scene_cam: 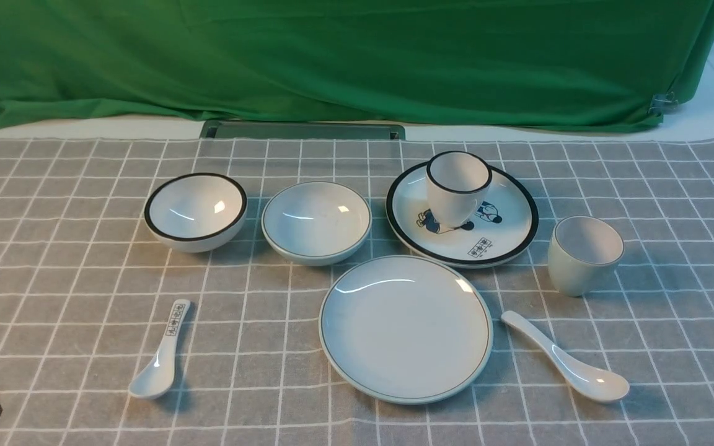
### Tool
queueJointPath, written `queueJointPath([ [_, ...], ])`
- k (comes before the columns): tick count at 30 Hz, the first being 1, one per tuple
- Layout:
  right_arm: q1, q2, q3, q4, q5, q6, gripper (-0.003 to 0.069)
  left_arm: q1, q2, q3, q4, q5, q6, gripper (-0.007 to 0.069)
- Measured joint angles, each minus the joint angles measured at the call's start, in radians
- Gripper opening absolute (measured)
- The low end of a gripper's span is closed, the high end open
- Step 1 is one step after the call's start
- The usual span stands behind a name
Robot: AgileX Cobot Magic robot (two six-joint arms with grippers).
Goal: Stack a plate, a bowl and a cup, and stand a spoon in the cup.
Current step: Use the left arm to grab a blue rice bowl
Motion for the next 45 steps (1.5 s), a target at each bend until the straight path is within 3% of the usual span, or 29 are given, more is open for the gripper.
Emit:
queueJointPath([
  [5,0.0,0.0,0.0,0.0,0.0,0.0,0.0242,0.0,0.0,0.0,-0.087,-0.079,-0.043,0.0012],
  [6,0.0,0.0,0.0,0.0,0.0,0.0,0.0242,0.0,0.0,0.0,-0.22,-0.143,-0.113,0.0012],
  [7,0.0,0.0,0.0,0.0,0.0,0.0,0.0242,0.0,0.0,0.0,-0.236,-0.159,-0.131,0.0012],
  [8,0.0,0.0,0.0,0.0,0.0,0.0,0.0242,0.0,0.0,0.0,-0.38,-0.236,-0.216,0.0012],
  [13,0.0,0.0,0.0,0.0,0.0,0.0,0.0242,0.0,0.0,0.0,-0.455,-0.32,-0.272,0.0012],
  [16,0.0,0.0,0.0,0.0,0.0,0.0,0.0242,0.0,0.014,-0.083,-0.433,-0.168,-0.274,0.0012],
  [18,0.0,0.0,0.0,0.0,0.0,0.0,0.0242,0.0,0.071,-0.198,-0.394,-0.033,-0.199,0.0012],
  [19,0.0,0.0,0.0,0.0,0.0,0.0,0.0242,0.0,0.143,-0.295,-0.375,0.088,-0.067,0.0012],
  [20,0.0,0.0,0.0,0.0,0.0,0.0,0.0242,0.0,0.156,-0.295,-0.374,0.106,-0.067,0.0012],
  [21,0.0,0.0,0.0,0.0,0.0,0.0,0.0242,0.0,0.266,-0.417,-0.375,0.252,0.106,0.0012],
  [22,0.0,0.0,0.0,0.0,0.0,0.0,0.0242,-0.005,0.341,-0.478,-0.379,0.323,0.191,0.0012],
  [25,0.0,0.0,0.0,0.0,0.0,0.0,0.0242,-0.055,0.514,-0.602,-0.381,0.431,0.303,0.0012],
  [32,0.0,0.0,0.0,0.0,0.0,0.0,0.0242,-0.324,0.893,-0.772,-0.339,0.413,0.393,0.0012],
  [39,0.0,0.0,0.0,0.003,-0.002,0.01,0.0242,-0.41,1.175,-0.894,-0.307,0.49,0.416,0.0012],
  [45,0.0,0.0,0.0,0.07,-0.225,0.286,0.0242,-0.41,1.291,-0.968,-0.307,0.576,0.453,0.0012],
])
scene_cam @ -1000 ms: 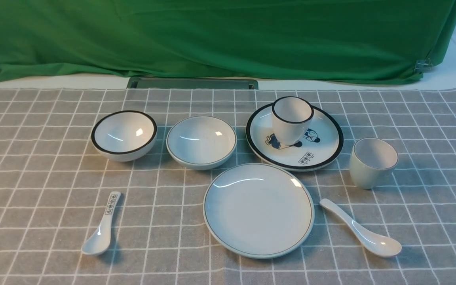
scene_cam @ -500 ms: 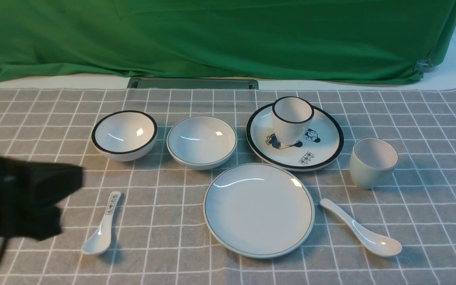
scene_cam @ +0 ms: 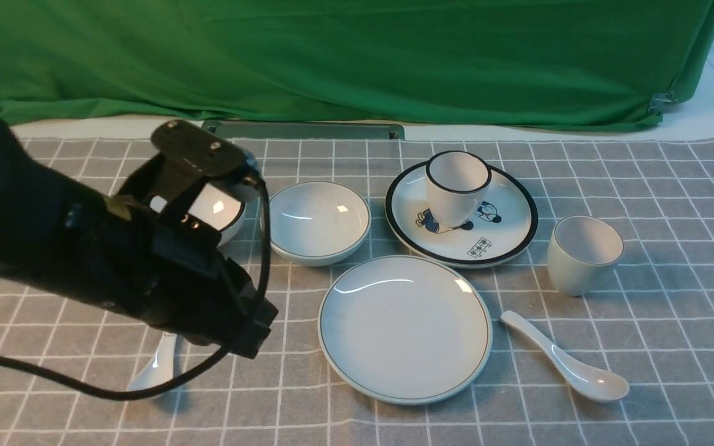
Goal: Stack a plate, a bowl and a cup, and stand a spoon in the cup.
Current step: Use the left arm to grab a blue rice bowl
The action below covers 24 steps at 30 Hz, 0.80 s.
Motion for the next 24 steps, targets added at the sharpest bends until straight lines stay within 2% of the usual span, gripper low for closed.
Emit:
queueJointPath([
  [5,0.0,0.0,0.0,0.003,-0.137,0.098,0.0242,0.0,0.038,-0.004,0.004,0.0,0.029,0.0012],
  [9,0.006,0.006,-0.009,0.004,-0.127,0.174,0.024,0.0,0.093,-0.062,0.007,0.003,0.05,0.0012],
  [13,0.074,0.1,-0.191,0.005,0.106,0.128,0.021,0.0,0.191,-0.183,0.007,0.037,0.076,0.0012],
  [16,0.165,0.217,-0.378,0.005,0.352,-0.023,0.0202,-0.004,0.276,-0.282,0.016,0.074,0.095,0.0012],
  [19,0.273,0.358,-0.588,0.005,0.639,-0.163,0.0202,-0.034,0.392,-0.403,0.106,0.099,0.094,0.0013],
  [24,0.393,0.486,-0.698,0.005,0.796,-0.227,0.02,-0.094,0.555,-0.543,0.248,0.112,0.061,0.0042],
])
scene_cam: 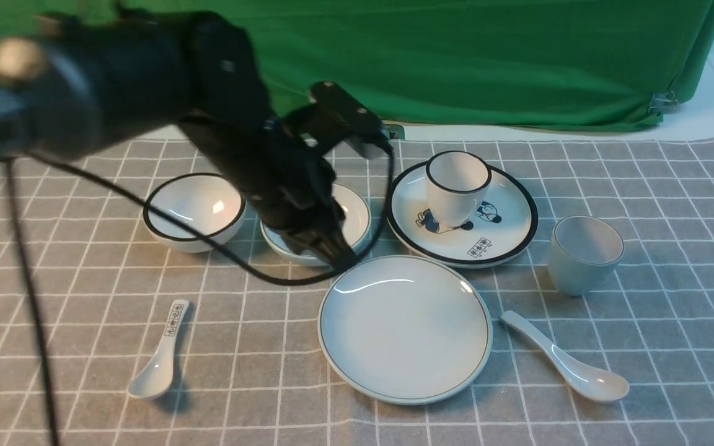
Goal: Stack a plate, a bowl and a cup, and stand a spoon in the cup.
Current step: Use the left arm to grab a blue rice bowl
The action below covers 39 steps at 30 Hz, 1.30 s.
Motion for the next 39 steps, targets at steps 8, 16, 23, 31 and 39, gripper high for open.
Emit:
queueJointPath([
  [8,0.08,0.033,-0.005,0.004,0.006,-0.003,0.0199,-0.015,0.193,-0.216,0.063,0.046,0.012,0.03],
  [16,0.083,0.033,0.015,0.004,0.017,0.012,0.0199,-0.015,0.286,-0.289,0.104,0.035,0.002,0.0423],
  [23,0.083,0.033,0.033,0.016,0.039,0.029,0.0199,-0.005,0.327,-0.292,0.172,-0.019,-0.035,0.0392],
  [31,0.084,0.033,0.034,0.034,0.041,0.032,0.0199,0.035,0.358,-0.294,0.104,-0.035,-0.028,0.0329],
  [39,0.084,0.033,0.034,0.037,0.041,0.033,0.0199,0.036,0.362,-0.295,0.039,-0.011,-0.013,0.0059],
])
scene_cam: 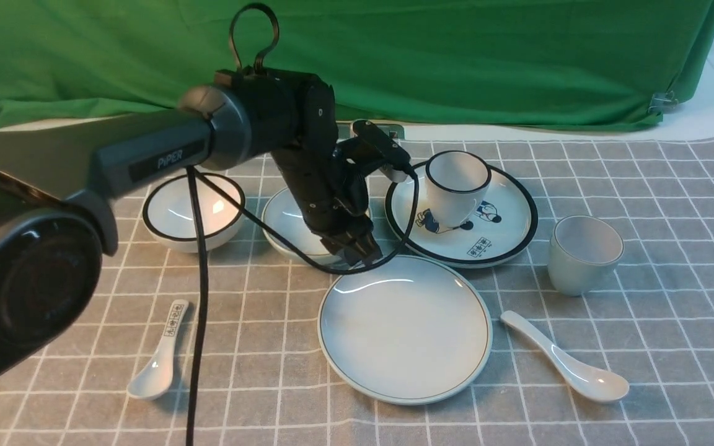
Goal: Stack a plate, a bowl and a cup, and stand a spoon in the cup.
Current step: Use the left arm to grab a blue rice bowl, then use the left arm to put the blue rice bowl into the blue large plate in the middle
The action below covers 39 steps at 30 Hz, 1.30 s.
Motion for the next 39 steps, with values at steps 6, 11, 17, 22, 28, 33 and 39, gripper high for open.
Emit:
queueJointPath([
  [6,0.0,0.0,0.0,0.001,0.0,0.0,0.0199,-0.007,-0.051,-0.016,0.022,0.075,-0.018,0.0025],
  [11,0.0,0.0,0.0,-0.008,-0.002,-0.01,0.0199,-0.112,-0.199,0.02,0.02,0.166,-0.059,0.0024],
  [17,0.0,0.0,0.0,-0.018,-0.003,-0.01,0.0199,-0.308,-0.262,0.182,0.026,0.108,-0.081,0.0023],
  [22,0.0,0.0,0.0,-0.022,-0.003,-0.009,0.0199,-0.37,-0.24,0.243,0.085,0.039,-0.085,0.0023],
  [28,0.0,0.0,0.001,-0.022,-0.003,-0.006,0.0199,-0.38,-0.233,0.249,0.146,-0.015,-0.09,0.0023],
  [33,0.0,0.0,0.001,-0.022,-0.003,-0.003,0.0199,-0.377,-0.197,0.249,0.175,-0.022,-0.112,0.0023],
  [39,0.0,0.0,0.001,-0.022,-0.001,0.015,0.0199,-0.369,-0.183,0.249,0.188,-0.031,-0.121,0.0031],
])
